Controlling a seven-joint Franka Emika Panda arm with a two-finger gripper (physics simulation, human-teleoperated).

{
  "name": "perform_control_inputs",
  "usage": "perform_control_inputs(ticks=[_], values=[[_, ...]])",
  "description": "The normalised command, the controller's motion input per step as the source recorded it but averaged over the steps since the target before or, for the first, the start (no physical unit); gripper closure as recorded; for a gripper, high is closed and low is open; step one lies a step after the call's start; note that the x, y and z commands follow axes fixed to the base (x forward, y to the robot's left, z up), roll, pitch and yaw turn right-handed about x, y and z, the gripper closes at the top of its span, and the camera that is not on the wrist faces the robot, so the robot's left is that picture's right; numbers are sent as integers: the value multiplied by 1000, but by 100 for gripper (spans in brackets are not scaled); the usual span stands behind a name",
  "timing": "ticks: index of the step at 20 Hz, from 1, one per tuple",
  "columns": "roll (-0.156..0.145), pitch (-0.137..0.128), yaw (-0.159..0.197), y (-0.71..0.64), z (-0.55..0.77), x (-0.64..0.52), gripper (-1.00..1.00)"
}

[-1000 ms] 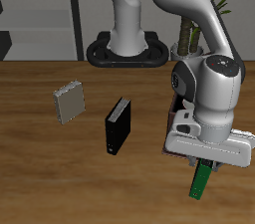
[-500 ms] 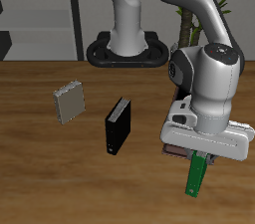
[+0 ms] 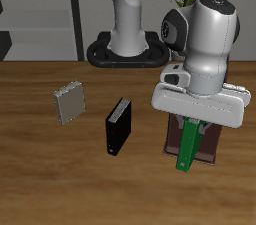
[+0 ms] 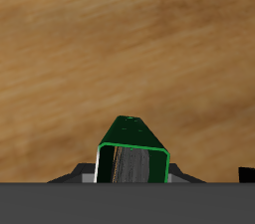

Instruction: Place the red mug into the left desk caddy's right compartment and place the green book into the left desk caddy's back compartment

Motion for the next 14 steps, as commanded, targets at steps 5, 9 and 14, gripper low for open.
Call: perform_control_inputs(ticks=[5, 9, 14], values=[[-12, -47, -10, -251, 595, -332, 100], [-8, -24, -14, -121, 382, -314, 100], [19, -44, -36, -40, 493, -487, 100]])
